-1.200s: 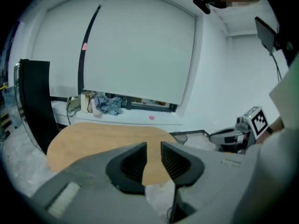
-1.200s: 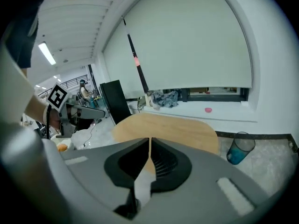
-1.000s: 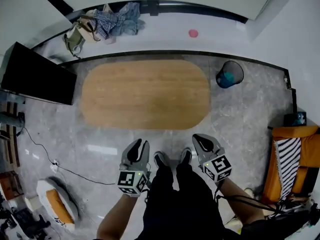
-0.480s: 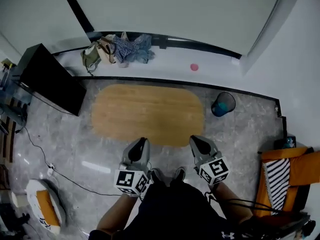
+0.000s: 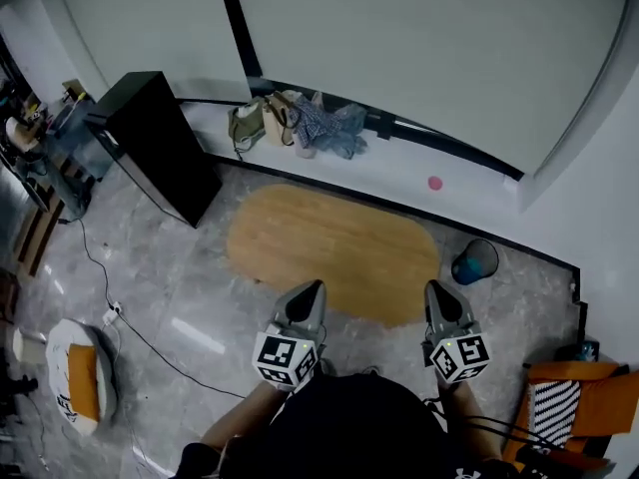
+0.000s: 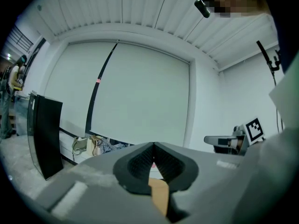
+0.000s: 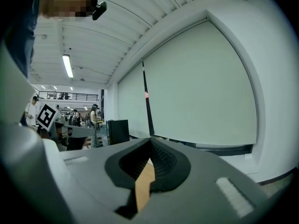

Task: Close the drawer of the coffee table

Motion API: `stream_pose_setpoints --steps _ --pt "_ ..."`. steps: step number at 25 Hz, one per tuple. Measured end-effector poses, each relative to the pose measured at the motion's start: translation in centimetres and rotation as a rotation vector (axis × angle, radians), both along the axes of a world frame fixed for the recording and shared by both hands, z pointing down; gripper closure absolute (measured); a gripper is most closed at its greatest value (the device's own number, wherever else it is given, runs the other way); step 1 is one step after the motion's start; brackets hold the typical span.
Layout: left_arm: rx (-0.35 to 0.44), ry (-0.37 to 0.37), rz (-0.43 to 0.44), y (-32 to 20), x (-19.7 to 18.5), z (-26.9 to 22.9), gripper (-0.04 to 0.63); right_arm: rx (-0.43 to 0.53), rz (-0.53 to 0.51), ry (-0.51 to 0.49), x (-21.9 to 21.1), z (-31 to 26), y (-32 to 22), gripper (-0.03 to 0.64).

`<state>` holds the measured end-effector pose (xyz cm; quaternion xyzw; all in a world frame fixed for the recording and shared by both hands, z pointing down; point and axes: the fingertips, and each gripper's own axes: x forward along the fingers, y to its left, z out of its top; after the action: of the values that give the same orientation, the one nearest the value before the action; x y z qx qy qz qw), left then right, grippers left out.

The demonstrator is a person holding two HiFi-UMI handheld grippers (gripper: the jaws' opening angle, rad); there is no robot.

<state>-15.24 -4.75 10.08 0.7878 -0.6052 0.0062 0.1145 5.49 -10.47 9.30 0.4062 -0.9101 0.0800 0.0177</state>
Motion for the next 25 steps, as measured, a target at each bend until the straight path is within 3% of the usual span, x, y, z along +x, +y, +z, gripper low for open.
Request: stream_pose_setpoints --steps 7,16,25 --pt "0.019 -0.081 -0.003 0.9 -1.8 -1.0 0.594 -0.019 -0.037 -0.025 -3.5 0.5 0.6 0.615" --pt "-0.019 -0.052 -0.005 2.0 -3.3 -0.4 0.594 -0.001 -0.065 0.0 -5.3 0.7 2.4 0.615" --pt "-0.032 -0.05 0.018 1.4 -2.5 0.5 0.594 -0.005 -0.055 0.005 -4.9 1.1 1.9 0.615"
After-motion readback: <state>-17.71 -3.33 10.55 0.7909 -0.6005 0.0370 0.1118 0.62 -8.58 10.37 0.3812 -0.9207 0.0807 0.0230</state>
